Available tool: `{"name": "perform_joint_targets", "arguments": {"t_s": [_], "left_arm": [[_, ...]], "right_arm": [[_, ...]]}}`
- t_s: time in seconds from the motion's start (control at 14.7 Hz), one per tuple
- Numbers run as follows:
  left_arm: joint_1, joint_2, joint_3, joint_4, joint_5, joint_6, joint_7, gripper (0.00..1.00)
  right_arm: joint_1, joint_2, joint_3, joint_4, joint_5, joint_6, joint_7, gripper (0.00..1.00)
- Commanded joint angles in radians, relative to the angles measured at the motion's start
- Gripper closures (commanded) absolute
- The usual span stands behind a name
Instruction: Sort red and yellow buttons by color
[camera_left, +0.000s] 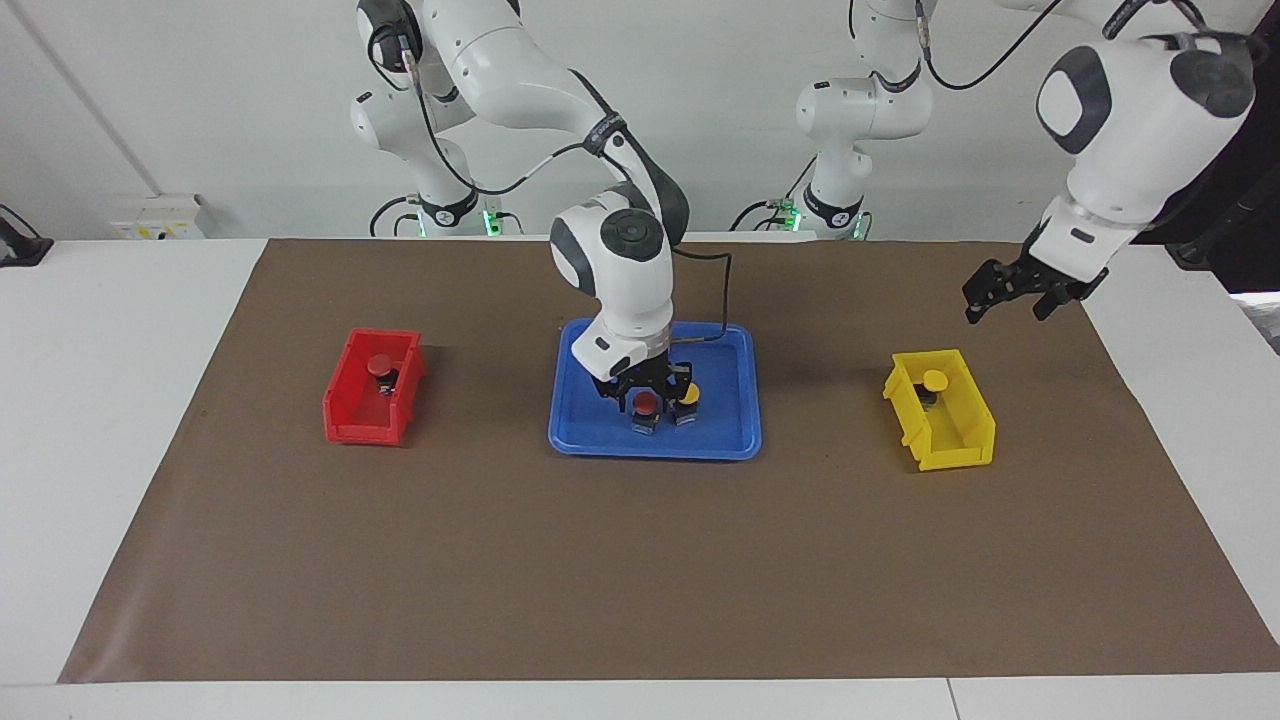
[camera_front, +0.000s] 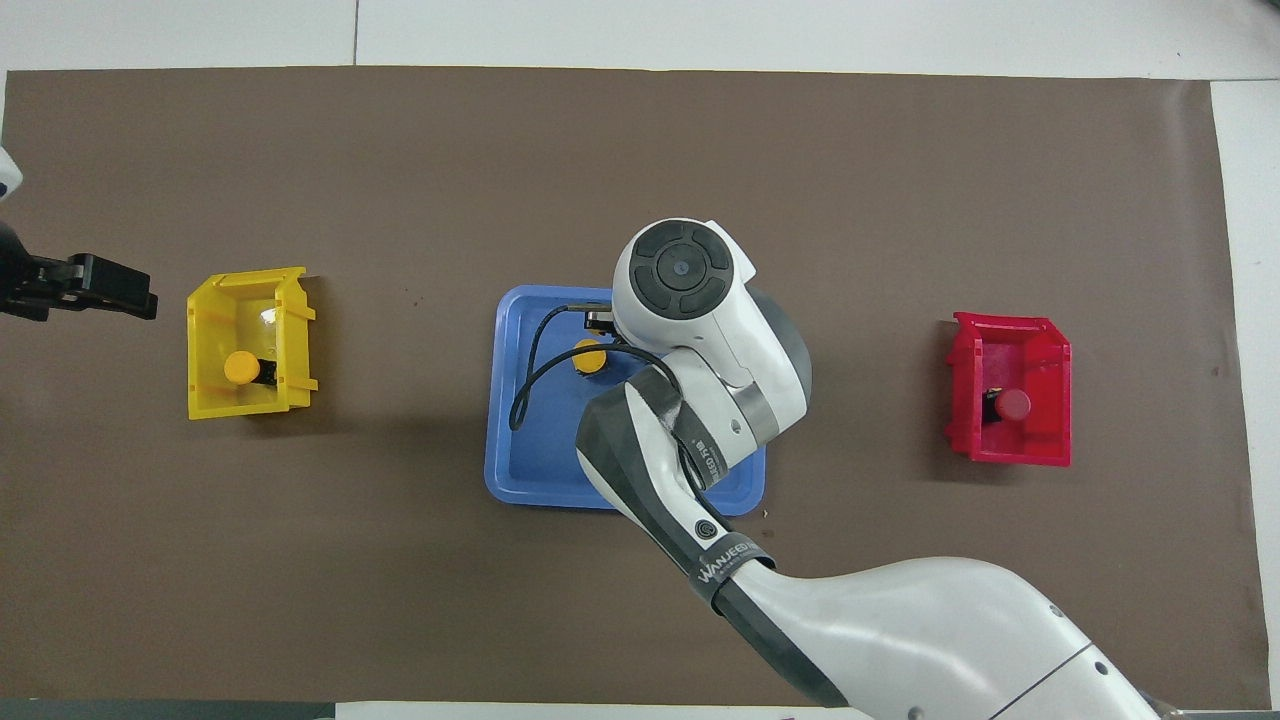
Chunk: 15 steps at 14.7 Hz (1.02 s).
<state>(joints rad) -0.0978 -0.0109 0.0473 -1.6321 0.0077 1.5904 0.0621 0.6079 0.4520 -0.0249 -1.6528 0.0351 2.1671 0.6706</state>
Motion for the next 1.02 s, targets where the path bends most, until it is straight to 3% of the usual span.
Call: {"name": "perform_joint_targets", "arguments": {"t_s": [0.0, 0.27, 0.54, 0.68, 0.82, 0.95], "left_arm": [[-0.019, 0.019, -0.001, 0.093, 0.023, -0.082, 0.036, 0.0], [-0.026, 0.017, -0.001, 0.084, 0.011, -0.052, 0.031, 0.0], [-0.028, 0.011, -0.003, 0.064, 0.008, -0.034, 0.021, 0.0], [-0.08, 0.009, -0.003, -0.003, 0.003, 0.05, -0.049, 0.0], [-0.138, 0.026, -0.004, -0.052, 0.0, 0.141, -0.138, 0.0], [-0.21, 0.084, -0.004, -0.06, -0.023, 0.203, -0.23, 0.0]], "right_arm": [[0.0, -0.035, 0.0, -0.047, -0.004, 0.026, -0.011, 0.41], [0.001, -0.035, 0.0, -0.05, -0.004, 0.03, -0.011, 0.45], [0.0, -0.035, 0.0, -0.053, -0.004, 0.049, -0.011, 0.72], [0.0, -0.035, 0.0, -0.047, -0.004, 0.037, -0.011, 0.85], [-0.011, -0.042, -0.004, -0.023, -0.006, -0.002, -0.013, 0.87], [-0.055, -0.108, -0.013, 0.001, -0.006, -0.094, -0.052, 0.87]]}}
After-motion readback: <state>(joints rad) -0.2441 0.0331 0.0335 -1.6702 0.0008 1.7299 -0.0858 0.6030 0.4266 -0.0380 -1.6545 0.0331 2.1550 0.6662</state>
